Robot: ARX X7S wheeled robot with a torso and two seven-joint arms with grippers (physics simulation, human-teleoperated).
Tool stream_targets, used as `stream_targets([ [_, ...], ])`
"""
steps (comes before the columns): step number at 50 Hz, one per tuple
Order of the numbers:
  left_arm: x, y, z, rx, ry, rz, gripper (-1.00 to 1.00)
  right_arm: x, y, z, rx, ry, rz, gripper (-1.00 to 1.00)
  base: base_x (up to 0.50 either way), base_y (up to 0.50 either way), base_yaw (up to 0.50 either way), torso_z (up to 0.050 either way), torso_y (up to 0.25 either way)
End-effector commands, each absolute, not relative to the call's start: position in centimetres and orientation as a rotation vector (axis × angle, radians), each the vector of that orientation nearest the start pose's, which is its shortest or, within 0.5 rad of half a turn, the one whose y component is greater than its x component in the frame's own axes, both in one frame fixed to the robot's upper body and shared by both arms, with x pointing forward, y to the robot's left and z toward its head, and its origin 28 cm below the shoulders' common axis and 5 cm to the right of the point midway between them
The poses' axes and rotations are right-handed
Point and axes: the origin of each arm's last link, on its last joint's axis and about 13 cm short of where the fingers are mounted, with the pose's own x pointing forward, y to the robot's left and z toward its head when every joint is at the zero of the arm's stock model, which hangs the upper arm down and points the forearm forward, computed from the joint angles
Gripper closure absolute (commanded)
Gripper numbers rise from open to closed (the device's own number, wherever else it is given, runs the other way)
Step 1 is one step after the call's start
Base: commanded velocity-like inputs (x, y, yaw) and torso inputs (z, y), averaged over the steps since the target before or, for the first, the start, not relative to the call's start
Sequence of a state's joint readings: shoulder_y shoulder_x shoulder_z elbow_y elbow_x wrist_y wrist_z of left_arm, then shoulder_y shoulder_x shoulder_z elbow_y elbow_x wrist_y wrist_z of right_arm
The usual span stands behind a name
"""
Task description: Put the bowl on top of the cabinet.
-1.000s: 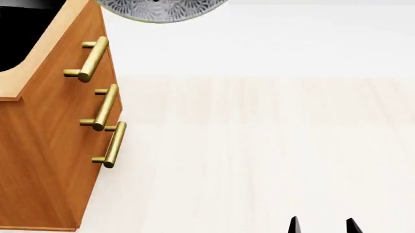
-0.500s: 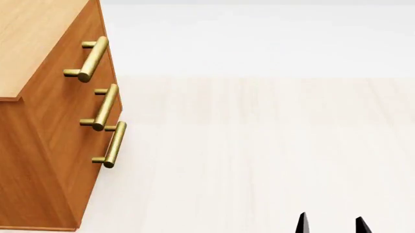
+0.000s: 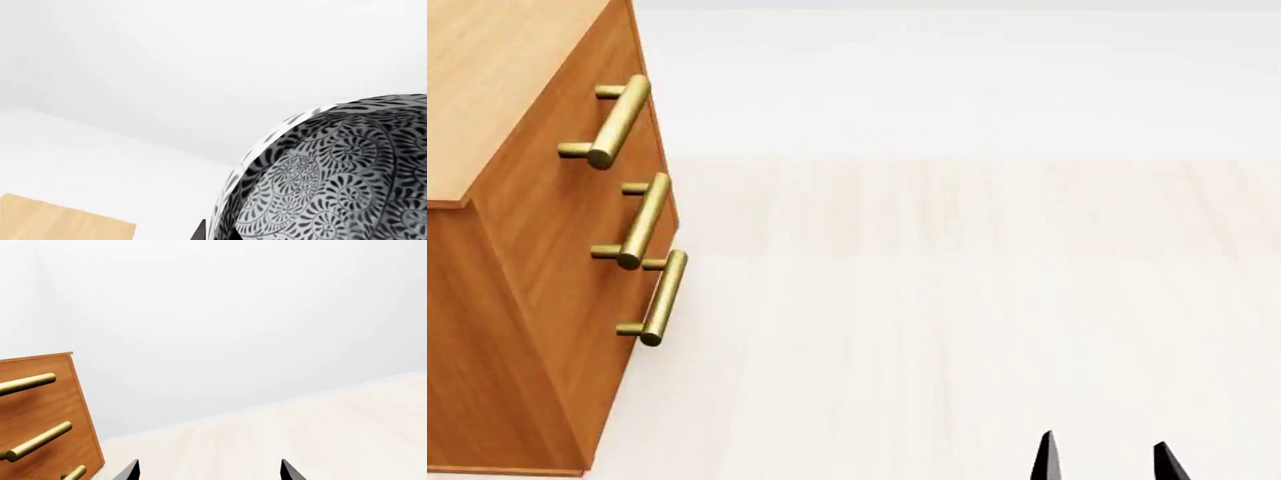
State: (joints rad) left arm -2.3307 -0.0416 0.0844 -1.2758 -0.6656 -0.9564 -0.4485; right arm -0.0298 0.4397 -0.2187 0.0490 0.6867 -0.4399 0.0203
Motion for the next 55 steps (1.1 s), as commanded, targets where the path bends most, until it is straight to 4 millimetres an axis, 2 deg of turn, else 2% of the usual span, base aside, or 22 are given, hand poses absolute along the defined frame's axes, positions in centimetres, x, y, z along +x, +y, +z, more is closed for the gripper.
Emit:
stream_targets([
  [1,29.3,18.7,56.7,-0.650,0.081,-0.004,1.00,20.3,-16.5,2.9,0.268,-0.237,0.075,-1.00,0.00,0.00,0.00,0.000,0.000],
  [6,28.9,18.6,57.0,-0.675,0.099,0.025,1.00,20.3,-16.4,2.9,0.271,-0.233,0.084,-1.00,0.00,0.00,0.00,0.000,0.000],
  [11,29.1,19.3,57.0,-0.698,0.178,0.235,1.00,20.3,-16.3,2.9,0.273,-0.231,0.093,-1.00,0.00,0.00,0.00,0.000,0.000],
  [20,28.9,18.8,57.3,-0.700,0.178,0.301,1.00,20.5,-16.1,2.8,0.266,-0.225,0.101,-1.00,0.00,0.00,0.00,0.001,0.000],
  [23,28.4,18.6,57.5,-0.649,0.216,0.465,1.00,20.4,-15.9,2.9,0.260,-0.226,0.107,-1.00,0.00,0.00,0.00,0.000,0.000],
  [24,28.4,18.6,57.5,-0.649,0.216,0.465,1.00,20.4,-15.9,2.9,0.261,-0.226,0.106,-1.00,0.00,0.00,0.00,0.000,0.010],
  [25,28.5,18.7,57.5,-0.634,0.249,0.625,1.00,20.5,-16.0,2.9,0.263,-0.226,0.107,-1.00,0.00,0.00,0.00,0.000,0.000],
  [34,29.2,18.5,56.5,-0.603,0.340,0.611,1.00,20.5,-15.9,2.8,0.265,-0.223,0.111,-1.00,0.00,0.00,0.00,0.000,0.000],
  [37,29.3,18.4,56.4,-0.581,0.366,0.672,1.00,20.6,-15.8,2.7,0.263,-0.221,0.114,-1.00,0.00,0.00,0.00,0.000,0.000],
  [42,29.6,18.0,55.6,-0.542,0.411,0.613,1.00,20.8,-15.8,2.5,0.257,-0.214,0.111,-1.00,0.00,0.00,0.00,0.000,0.000],
  [55,31.0,19.3,54.1,-0.556,0.436,0.596,1.00,21.2,-15.6,2.2,0.251,-0.201,0.112,-1.00,0.00,0.00,0.00,0.000,0.001],
])
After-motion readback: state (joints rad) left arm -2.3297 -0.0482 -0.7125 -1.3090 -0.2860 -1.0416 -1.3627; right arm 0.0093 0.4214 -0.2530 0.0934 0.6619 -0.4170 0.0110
